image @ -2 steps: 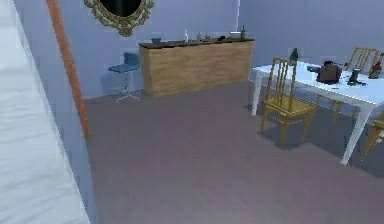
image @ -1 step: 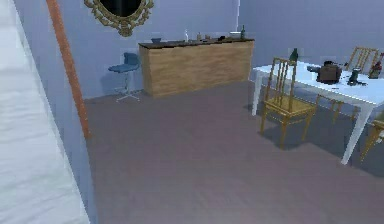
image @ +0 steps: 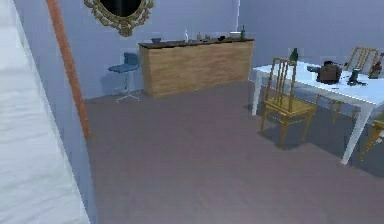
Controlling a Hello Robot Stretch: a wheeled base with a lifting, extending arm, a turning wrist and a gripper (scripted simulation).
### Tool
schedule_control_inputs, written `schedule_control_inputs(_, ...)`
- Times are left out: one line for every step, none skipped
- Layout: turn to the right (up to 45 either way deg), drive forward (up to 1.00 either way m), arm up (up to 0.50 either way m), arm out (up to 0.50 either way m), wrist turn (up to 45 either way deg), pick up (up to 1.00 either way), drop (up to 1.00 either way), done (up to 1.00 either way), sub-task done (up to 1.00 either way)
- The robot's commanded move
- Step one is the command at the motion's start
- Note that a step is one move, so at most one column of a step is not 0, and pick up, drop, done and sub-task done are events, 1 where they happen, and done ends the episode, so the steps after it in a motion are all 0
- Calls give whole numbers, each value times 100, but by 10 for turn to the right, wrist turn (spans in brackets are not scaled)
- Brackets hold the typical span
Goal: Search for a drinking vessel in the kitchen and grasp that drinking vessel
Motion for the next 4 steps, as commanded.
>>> schedule_control_inputs(450, 0, 0, 0, 0, 0, 0, 0, 0)
schedule_control_inputs(450, 0, 0, 0, 0, 0, 0, 0, 0)
schedule_control_inputs(90, 0, 0, 0, 0, 0, 0, 0, 0)
schedule_control_inputs(0, 25, 0, 0, 0, 0, 0, 0, 0)
